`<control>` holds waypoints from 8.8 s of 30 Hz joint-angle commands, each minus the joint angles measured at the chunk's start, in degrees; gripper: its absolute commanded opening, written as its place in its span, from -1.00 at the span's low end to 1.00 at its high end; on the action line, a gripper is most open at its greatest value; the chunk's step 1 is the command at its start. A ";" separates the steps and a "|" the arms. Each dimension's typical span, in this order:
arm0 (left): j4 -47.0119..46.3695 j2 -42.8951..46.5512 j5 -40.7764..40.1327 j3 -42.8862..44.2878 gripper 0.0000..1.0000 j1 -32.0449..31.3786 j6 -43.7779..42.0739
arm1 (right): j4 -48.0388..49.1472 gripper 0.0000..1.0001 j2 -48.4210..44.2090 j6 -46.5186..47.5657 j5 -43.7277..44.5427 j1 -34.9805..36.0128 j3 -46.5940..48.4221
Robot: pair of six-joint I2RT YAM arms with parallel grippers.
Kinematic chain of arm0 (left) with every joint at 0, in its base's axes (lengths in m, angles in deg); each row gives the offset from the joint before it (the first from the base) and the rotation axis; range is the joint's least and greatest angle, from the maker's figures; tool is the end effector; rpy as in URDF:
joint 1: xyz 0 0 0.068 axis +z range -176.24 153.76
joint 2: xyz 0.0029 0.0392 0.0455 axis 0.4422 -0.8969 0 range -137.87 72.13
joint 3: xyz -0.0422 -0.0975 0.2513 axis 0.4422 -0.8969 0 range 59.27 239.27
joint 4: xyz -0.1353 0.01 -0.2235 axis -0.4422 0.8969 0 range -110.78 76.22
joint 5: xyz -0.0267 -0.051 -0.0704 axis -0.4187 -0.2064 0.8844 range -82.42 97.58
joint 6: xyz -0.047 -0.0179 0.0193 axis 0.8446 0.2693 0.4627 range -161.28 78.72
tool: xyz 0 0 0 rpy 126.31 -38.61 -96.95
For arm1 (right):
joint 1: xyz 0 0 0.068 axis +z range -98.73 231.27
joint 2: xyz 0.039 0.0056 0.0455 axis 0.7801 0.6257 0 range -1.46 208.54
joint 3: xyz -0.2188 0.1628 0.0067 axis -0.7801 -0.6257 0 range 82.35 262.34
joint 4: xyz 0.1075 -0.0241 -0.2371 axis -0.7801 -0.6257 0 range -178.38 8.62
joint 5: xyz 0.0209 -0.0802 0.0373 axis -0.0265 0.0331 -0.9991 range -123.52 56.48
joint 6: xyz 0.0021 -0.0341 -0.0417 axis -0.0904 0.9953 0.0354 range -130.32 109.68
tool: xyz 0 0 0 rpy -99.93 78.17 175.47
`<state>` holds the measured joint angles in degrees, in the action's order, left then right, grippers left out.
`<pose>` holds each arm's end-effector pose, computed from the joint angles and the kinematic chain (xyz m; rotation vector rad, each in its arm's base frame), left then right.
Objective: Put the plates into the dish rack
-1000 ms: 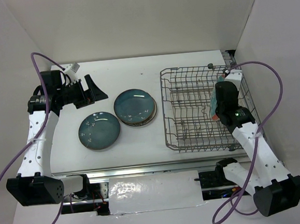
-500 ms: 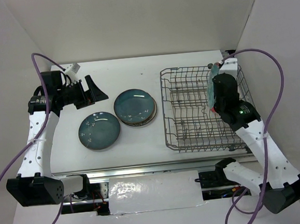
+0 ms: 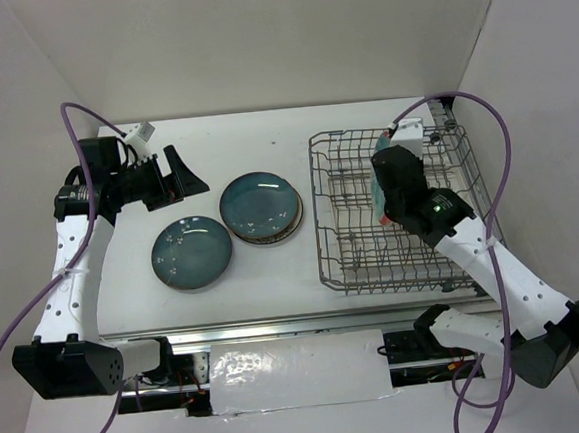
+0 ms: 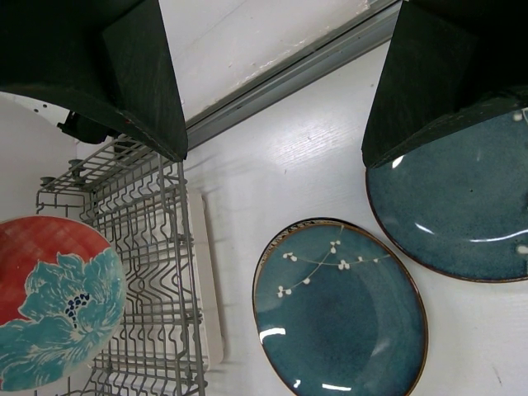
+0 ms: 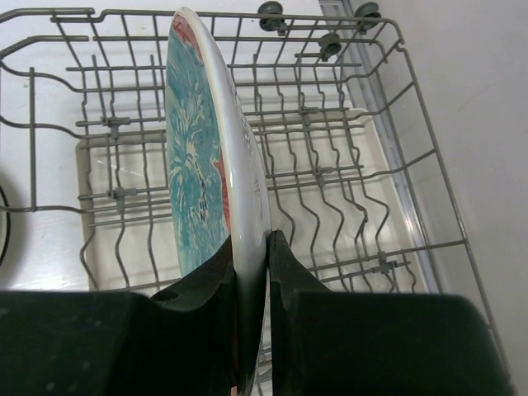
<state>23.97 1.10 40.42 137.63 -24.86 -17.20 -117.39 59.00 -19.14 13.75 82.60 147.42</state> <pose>0.2525 -0.0132 0.3910 -0.1731 2.2264 -0.8532 0.1955 0.0884 0.3715 0.0867 1.9527 -0.4144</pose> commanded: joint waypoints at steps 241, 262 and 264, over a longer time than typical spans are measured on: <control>-21.64 -25.31 46.07 10.67 -1.00 15.30 6.33 | -8.72 0.86 33.54 -11.30 -64.14 6.82 46.08; -23.04 -18.19 53.91 9.61 -1.00 16.45 10.56 | 1.20 0.17 44.12 -18.69 -79.16 2.68 50.24; -22.96 -18.01 53.65 9.35 -1.00 16.45 10.29 | 2.08 -0.23 43.86 -18.51 -80.75 3.21 49.97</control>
<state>3.03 -20.80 85.14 145.94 -8.42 -10.82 -120.40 103.31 -36.58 -62.12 84.90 198.02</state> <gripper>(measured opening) 0.218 0.455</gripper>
